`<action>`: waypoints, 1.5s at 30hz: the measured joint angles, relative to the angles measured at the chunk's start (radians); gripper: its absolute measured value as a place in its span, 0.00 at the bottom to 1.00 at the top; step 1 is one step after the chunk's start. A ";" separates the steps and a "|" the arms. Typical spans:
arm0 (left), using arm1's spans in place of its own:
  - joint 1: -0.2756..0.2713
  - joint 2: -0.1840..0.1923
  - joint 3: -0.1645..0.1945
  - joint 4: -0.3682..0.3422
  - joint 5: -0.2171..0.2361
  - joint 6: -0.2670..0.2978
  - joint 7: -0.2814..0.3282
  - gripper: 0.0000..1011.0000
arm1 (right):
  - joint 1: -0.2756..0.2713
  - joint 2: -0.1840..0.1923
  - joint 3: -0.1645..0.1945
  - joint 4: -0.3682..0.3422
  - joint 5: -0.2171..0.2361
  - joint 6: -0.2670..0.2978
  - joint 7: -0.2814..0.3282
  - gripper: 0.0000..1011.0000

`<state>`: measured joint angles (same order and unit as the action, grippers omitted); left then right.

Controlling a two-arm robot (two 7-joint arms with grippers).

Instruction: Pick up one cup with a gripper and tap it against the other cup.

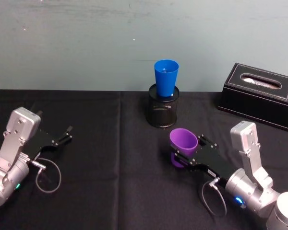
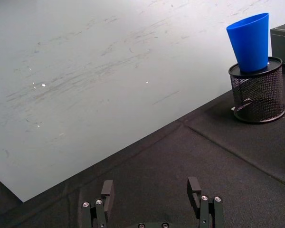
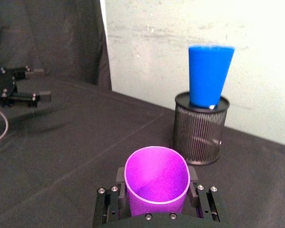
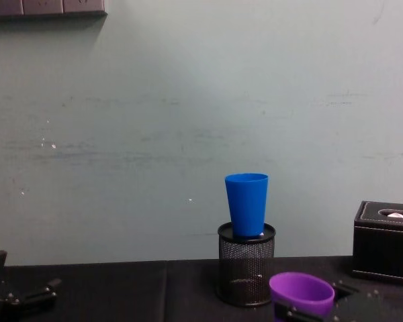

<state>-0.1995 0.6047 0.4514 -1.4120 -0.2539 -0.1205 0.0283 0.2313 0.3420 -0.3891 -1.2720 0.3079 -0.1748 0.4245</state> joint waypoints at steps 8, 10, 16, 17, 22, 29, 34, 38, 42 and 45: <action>0.000 0.000 0.000 0.000 0.000 0.000 0.000 1.00 | 0.009 -0.013 0.026 -0.031 -0.017 0.012 -0.004 0.73; 0.000 0.000 0.000 0.000 0.000 0.000 0.000 1.00 | 0.013 -0.016 0.034 -0.041 -0.023 0.013 -0.009 0.73; 0.000 0.000 0.000 0.000 0.000 0.000 0.000 1.00 | 0.029 -0.031 0.060 -0.048 -0.025 -0.002 -0.022 0.73; 0.000 0.000 0.000 0.000 0.000 0.000 0.000 1.00 | 0.035 -0.037 0.068 -0.048 -0.022 -0.010 -0.022 0.73; 0.000 0.000 0.000 0.000 0.000 0.000 0.000 1.00 | 0.058 -0.059 0.085 -0.036 -0.008 -0.024 -0.022 0.73; 0.000 0.000 0.000 0.000 0.000 0.000 0.000 1.00 | 0.100 -0.085 0.090 0.010 0.003 -0.037 -0.011 0.73; 0.000 0.000 0.000 0.000 0.000 0.000 0.000 1.00 | 0.134 -0.100 0.087 0.058 -0.001 -0.050 -0.005 0.73; 0.000 0.000 0.000 0.000 0.000 0.000 0.000 1.00 | 0.163 -0.112 0.087 0.102 -0.007 -0.062 -0.001 0.73; 0.000 0.000 0.000 0.000 0.000 0.000 0.000 1.00 | 0.193 -0.123 0.089 0.146 -0.006 -0.072 0.009 0.73; 0.000 0.000 0.000 0.000 0.000 0.000 0.000 1.00 | 0.206 -0.127 0.091 0.163 -0.004 -0.076 0.015 0.73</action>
<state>-0.1995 0.6047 0.4514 -1.4119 -0.2539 -0.1205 0.0283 0.4369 0.2151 -0.2978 -1.1093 0.3039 -0.2506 0.4392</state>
